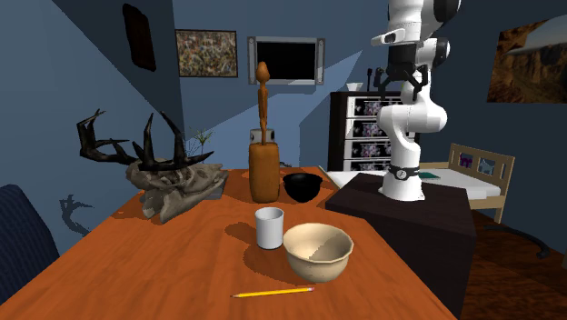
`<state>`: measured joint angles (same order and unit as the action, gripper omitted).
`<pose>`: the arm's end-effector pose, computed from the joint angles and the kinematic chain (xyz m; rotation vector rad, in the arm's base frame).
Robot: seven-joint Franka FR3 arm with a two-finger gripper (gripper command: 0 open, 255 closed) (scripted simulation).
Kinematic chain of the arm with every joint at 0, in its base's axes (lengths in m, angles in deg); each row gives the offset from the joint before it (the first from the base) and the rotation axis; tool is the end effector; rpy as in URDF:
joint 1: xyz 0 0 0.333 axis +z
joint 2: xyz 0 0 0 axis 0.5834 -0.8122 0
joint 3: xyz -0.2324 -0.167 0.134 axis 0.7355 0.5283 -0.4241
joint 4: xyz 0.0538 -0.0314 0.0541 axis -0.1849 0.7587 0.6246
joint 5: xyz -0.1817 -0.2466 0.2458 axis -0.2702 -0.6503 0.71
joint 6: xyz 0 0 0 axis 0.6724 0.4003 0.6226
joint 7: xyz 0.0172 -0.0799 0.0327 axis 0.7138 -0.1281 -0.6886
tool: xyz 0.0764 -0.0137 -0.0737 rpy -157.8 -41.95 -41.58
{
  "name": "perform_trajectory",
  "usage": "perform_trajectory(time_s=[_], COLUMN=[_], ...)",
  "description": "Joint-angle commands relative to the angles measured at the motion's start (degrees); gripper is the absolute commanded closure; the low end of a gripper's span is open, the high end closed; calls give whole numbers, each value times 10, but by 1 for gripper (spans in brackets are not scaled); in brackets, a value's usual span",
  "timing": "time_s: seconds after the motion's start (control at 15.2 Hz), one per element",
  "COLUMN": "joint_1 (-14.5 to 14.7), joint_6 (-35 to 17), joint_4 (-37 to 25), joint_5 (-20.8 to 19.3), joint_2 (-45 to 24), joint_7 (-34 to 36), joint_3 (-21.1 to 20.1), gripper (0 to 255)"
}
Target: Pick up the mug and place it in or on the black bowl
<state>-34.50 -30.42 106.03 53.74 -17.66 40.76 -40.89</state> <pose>0.2828 -0.0146 0.5638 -3.1297 0.1367 0.2097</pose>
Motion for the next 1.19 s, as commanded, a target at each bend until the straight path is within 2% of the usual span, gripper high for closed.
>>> perform_trajectory(time_s=[0.0, 0.59, 1.12], joint_1=[0, -20, -31], joint_6=[0, -181, -330], joint_4=[0, 39, 17], joint_5=[0, -40, -53], joint_2=[0, -124, -278], joint_7=[0, -37, -69], joint_3=[0, 49, 92], gripper=[0, 0, 0])
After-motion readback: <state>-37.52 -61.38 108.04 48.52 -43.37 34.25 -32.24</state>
